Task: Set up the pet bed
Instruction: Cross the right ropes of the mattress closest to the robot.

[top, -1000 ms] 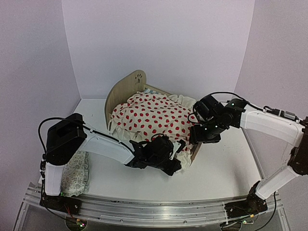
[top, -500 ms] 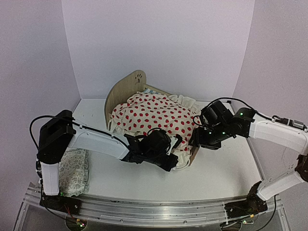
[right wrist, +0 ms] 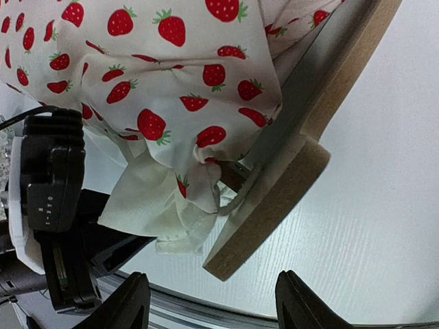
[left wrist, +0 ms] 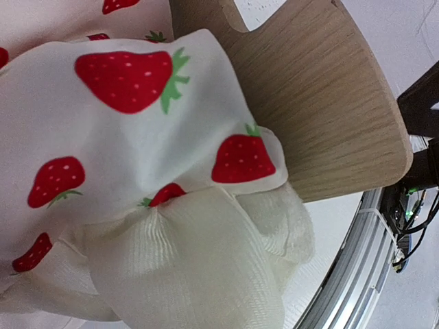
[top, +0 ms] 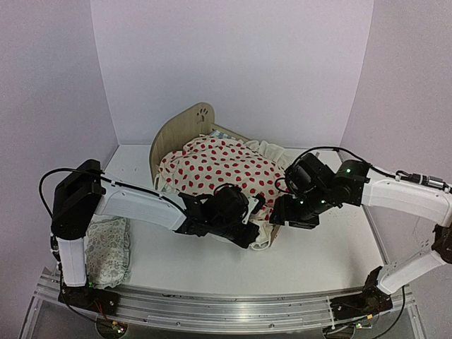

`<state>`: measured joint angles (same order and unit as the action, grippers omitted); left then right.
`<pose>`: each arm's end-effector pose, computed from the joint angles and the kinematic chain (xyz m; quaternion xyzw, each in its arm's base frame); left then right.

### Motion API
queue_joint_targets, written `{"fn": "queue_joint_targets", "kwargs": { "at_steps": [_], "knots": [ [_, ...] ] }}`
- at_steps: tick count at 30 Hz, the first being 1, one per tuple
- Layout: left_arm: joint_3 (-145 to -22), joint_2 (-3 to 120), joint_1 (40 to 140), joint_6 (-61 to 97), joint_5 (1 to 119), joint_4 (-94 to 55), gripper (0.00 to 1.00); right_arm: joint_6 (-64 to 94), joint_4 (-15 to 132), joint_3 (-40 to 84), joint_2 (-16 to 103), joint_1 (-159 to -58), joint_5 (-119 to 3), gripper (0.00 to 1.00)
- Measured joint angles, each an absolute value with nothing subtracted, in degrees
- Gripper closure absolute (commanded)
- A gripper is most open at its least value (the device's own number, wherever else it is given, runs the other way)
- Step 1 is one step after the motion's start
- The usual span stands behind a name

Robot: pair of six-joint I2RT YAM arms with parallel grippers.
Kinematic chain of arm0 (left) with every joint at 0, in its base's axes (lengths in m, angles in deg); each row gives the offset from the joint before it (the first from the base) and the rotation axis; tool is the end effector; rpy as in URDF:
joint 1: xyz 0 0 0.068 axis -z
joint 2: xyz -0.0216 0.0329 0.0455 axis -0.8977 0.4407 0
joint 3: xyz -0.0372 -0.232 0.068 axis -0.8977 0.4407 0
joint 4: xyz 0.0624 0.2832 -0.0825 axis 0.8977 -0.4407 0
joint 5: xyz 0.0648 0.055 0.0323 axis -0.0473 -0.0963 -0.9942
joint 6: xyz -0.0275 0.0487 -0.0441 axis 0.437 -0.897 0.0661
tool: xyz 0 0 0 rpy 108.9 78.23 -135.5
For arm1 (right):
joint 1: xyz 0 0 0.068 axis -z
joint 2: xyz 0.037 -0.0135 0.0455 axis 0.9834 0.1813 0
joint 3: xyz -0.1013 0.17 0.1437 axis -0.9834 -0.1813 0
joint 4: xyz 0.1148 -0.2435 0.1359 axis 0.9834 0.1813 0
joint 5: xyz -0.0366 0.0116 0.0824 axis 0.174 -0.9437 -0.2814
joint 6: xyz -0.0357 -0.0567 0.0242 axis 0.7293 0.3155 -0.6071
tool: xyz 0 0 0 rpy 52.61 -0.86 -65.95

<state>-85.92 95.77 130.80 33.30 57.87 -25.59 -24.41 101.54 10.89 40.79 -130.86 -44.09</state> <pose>0.1794 -0.4373 0.1129 0.3310 0.8489 -0.3314 0.2450 0.2161 0.2590 0.2197 -0.0263 0.9589 0.1716 0.2245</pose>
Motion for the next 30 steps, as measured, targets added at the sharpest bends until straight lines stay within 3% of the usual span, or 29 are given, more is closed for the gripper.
{"fn": "queue_joint_targets", "kwargs": {
  "at_steps": [8,14,22,30],
  "knots": [
    [-85.92,92.69,130.16,33.45,57.93,-28.68,1.00,-23.39,106.98,13.48,39.12,-131.01,-45.29,0.45],
    [-85.84,90.09,130.16,33.81,58.38,-29.79,1.00,-27.18,102.91,9.51,39.16,-135.12,-46.40,0.58],
    [-85.70,88.91,130.09,34.96,58.44,-31.91,1.00,-25.86,92.84,-0.07,39.29,-137.82,-42.70,0.62],
    [-83.65,85.31,130.00,35.79,58.38,-32.45,1.00,-19.76,85.58,1.10,42.85,-137.77,-41.92,0.63]
  ]
}}
